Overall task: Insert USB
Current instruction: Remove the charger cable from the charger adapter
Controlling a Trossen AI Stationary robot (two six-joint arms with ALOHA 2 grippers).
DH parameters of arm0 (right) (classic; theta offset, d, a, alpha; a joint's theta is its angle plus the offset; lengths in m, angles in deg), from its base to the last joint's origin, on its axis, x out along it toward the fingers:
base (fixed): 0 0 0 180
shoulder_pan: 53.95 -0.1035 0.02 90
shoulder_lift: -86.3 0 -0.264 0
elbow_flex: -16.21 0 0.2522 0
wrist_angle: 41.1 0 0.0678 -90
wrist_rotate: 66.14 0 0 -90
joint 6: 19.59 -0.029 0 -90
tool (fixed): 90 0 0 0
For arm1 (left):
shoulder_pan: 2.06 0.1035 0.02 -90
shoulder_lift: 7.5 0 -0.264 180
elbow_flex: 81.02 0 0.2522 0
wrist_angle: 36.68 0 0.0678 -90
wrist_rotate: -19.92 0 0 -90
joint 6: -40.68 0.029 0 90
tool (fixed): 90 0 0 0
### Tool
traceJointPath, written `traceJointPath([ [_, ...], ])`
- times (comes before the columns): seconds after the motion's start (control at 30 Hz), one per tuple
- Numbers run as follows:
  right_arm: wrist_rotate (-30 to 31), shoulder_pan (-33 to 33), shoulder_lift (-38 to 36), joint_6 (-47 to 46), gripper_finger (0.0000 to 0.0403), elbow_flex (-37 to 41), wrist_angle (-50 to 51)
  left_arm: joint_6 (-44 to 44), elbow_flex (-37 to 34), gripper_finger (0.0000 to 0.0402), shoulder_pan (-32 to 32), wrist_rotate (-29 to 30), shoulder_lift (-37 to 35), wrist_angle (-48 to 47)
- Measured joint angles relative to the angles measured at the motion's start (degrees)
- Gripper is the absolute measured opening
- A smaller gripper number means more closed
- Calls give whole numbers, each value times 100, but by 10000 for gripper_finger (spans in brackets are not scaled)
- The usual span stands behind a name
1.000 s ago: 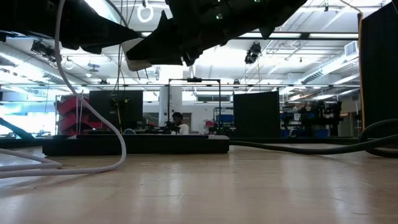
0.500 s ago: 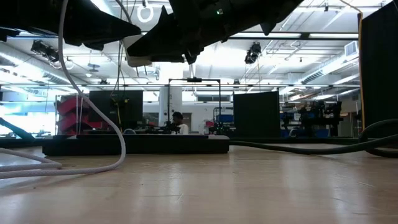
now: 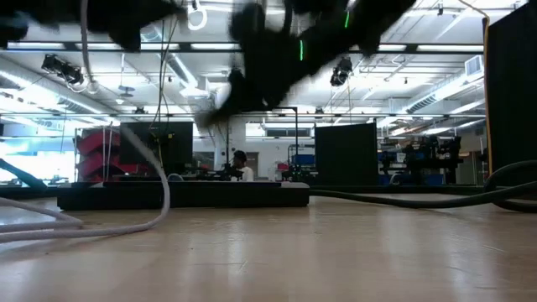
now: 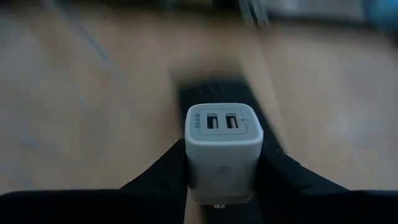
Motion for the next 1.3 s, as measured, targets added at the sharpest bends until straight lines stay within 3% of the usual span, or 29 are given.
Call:
traceJointPath([
  [0.23,146,158,175,-248,112,-33,210,408,184,0,-4,-247,-198,-207],
  [0.37,136,165,204,-172,112,-39,146,208,147,0,24,-102,-212,-864],
  [0.7,-78,47,-107,-45,112,-52,444,-213,147,1,-28,57,-273,-1336],
  [1.07,-957,-206,-746,-877,112,-61,3052,-562,139,0,-23,53,-255,-1663],
  [1.3,-975,-281,-611,-1357,112,-49,4719,-696,139,1,-22,1,-255,-1664],
])
